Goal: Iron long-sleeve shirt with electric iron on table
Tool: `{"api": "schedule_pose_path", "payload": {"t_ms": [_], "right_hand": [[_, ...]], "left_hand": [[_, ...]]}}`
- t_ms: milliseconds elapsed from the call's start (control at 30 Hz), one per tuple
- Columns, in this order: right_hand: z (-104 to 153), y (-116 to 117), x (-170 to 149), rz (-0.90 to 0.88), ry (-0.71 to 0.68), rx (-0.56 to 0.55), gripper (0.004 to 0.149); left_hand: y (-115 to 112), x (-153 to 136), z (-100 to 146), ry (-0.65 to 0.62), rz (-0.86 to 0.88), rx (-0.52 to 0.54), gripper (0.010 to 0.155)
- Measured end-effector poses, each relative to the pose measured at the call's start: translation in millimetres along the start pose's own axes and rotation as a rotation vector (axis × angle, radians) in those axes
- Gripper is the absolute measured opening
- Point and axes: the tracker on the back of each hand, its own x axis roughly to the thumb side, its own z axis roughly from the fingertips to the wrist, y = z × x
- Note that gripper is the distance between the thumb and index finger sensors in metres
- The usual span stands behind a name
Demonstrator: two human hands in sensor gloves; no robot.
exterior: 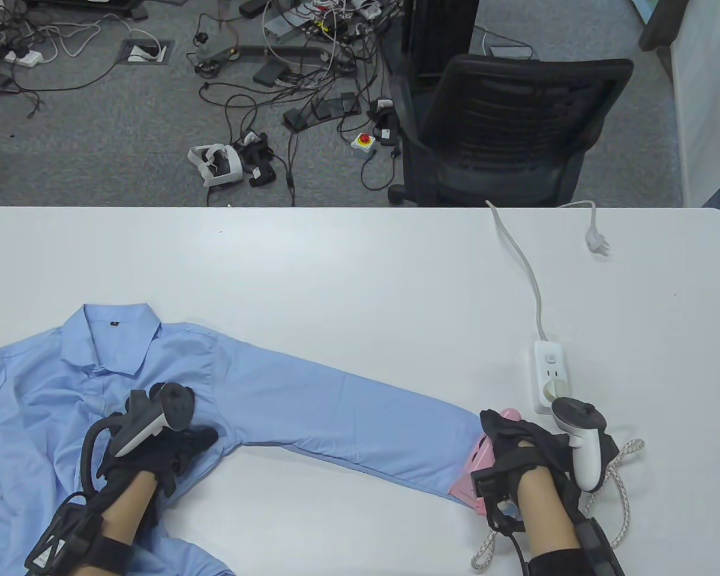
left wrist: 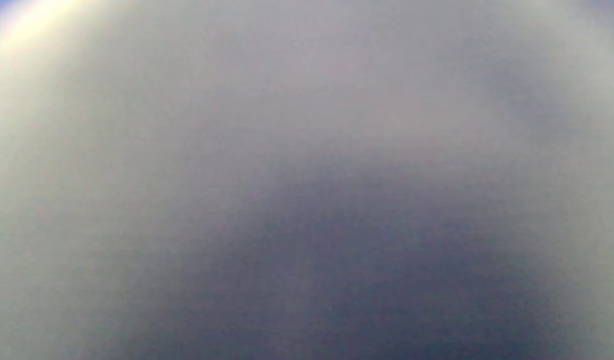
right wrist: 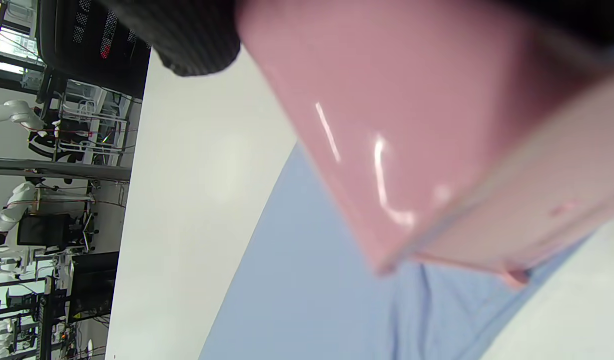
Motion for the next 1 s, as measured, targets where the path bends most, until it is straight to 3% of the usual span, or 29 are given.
{"api": "schedule_pose_path", "payload": {"t_ms": [233, 333, 433, 500, 633, 667, 800, 1000], "right_hand": [[9, -1, 14, 0.011, -0.026, 0.014, 0.061], [34, 2, 50, -0.184, -0.174, 0.183, 0.061], [67, 15, 99, -0.104, -0.296, 0.203, 0.061], [95, 38, 139, 0.02, -0.411, 0.168, 0.061], [122, 94, 198, 0.2, -0.568, 0.187, 0.061], [123, 105, 208, 0.253, -0.59, 0.21, 0.061], [113, 176, 240, 0.379, -0.589, 0.328, 0.061], [66, 277, 235, 0.414, -0.486, 0.501, 0.061]], "left_hand": [[-2, -1, 0, -0.022, 0.024, -0.022, 0.085], [-1, -1, 0, -0.022, 0.022, -0.022, 0.085], [-1, -2, 0, -0.023, 0.024, -0.023, 0.084], [3, -5, 4, -0.05, 0.05, -0.021, 0.082], [17, -12, 18, -0.082, 0.159, 0.232, 0.071], [17, -13, 18, -0.09, 0.169, 0.246, 0.069], [12, -13, 9, -0.085, 0.117, 0.122, 0.07], [9, -24, -3, -0.075, 0.202, 0.055, 0.068]]}}
